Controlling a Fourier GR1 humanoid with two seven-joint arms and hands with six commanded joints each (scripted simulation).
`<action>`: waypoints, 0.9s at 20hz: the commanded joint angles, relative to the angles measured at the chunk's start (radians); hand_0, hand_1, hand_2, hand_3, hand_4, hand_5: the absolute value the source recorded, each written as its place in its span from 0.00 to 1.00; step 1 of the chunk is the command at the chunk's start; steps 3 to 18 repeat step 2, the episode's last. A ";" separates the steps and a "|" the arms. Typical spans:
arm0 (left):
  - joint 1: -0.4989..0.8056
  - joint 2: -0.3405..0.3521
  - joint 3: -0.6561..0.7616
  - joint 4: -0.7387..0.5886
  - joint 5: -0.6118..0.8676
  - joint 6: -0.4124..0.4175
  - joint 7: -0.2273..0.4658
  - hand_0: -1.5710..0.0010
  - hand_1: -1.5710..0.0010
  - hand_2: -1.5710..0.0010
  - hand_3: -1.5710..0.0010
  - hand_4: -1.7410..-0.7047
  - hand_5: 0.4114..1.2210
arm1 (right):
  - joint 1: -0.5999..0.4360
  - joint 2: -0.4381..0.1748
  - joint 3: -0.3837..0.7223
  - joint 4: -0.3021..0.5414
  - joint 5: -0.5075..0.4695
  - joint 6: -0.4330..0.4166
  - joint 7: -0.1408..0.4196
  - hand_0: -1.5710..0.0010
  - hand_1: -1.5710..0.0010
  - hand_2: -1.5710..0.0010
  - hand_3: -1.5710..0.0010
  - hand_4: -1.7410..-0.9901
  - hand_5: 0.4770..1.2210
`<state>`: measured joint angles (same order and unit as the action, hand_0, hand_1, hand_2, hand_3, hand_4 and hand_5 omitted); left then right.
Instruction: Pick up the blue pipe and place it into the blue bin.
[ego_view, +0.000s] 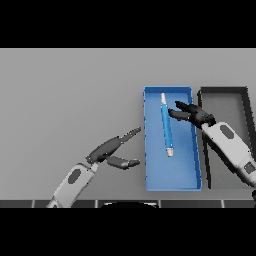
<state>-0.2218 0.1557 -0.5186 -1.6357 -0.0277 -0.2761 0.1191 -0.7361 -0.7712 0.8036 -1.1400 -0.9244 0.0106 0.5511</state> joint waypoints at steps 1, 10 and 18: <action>-0.002 0.006 0.006 -0.012 0.005 0.001 0.009 1.00 1.00 1.00 1.00 0.83 0.08 | -0.004 0.006 0.009 0.005 0.012 0.003 0.001 0.86 0.94 0.98 1.00 0.78 0.42; -0.004 0.013 0.012 -0.020 0.015 -0.004 0.009 1.00 1.00 1.00 1.00 0.83 0.08 | -0.010 0.006 0.008 0.002 0.010 0.004 0.009 0.86 0.94 0.98 1.00 0.78 0.43; -0.004 0.013 0.012 -0.020 0.015 -0.004 0.009 1.00 1.00 1.00 1.00 0.83 0.08 | -0.010 0.006 0.008 0.002 0.010 0.004 0.009 0.86 0.94 0.98 1.00 0.78 0.43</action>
